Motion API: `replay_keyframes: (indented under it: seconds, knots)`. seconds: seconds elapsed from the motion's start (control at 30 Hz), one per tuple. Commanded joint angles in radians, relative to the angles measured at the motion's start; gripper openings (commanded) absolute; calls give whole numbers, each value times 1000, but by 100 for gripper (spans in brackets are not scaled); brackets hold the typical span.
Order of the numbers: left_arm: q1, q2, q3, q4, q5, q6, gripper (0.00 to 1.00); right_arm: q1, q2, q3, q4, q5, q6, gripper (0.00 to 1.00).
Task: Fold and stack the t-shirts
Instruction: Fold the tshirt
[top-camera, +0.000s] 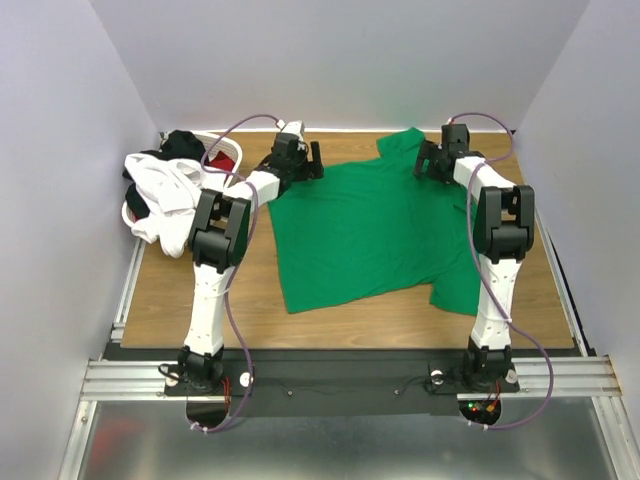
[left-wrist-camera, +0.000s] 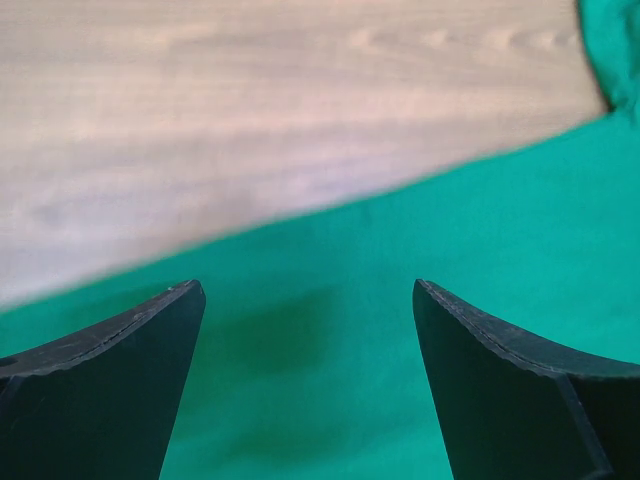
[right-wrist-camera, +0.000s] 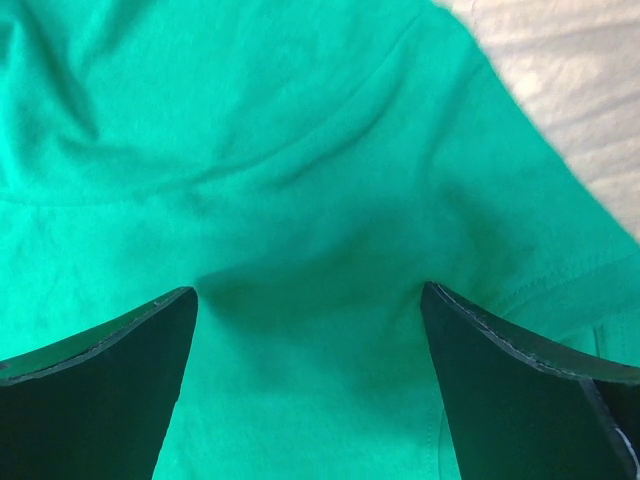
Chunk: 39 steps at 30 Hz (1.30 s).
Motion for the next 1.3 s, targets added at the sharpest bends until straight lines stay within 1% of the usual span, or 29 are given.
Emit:
replay_keyframes:
  seconds: [0.0, 0.03, 0.07, 0.13, 0.17, 0.3, 0.4, 0.57, 0.83, 1.03, 1.17, 1.27]
  knots:
    - [-19, -204, -117, 79, -45, 15, 97, -1, -73, -55, -69, -44, 13, 100]
    - [-28, -227, -173, 91, -50, 9, 97, -1, -101, -77, -69, -44, 10, 100]
    - [-33, -261, -201, 99, -56, 6, 97, -1, -119, -89, -69, -39, 8, 100]
    - [-37, -281, -244, 111, -62, -8, 97, 2, -171, -120, -68, -39, 0, 100]
    - [-37, -290, -281, 114, -60, -16, 97, 0, -188, -156, -65, -12, -1, 100]
    - [-37, -290, -352, 120, -60, -31, 97, 0, -251, -235, -46, 5, -13, 100]
    - [-37, -264, -358, 120, -51, -36, 97, 0, -270, -268, -45, 28, -26, 100]
    - [-33, -206, -292, 74, -37, -27, 97, 2, -276, -305, -43, 56, -41, 100]
    - [1, -96, -188, 22, 13, -19, 97, 2, -264, -338, -43, 41, -40, 100]
    - [18, -2, -64, -30, 39, -7, 97, 2, -235, -339, -43, 44, -24, 100]
    - [38, 59, 51, -77, 70, -5, 97, 14, -207, -328, -45, 36, -17, 100]
    - [45, 91, 105, -100, 58, -1, 96, 31, -218, -342, -45, -5, -1, 100]
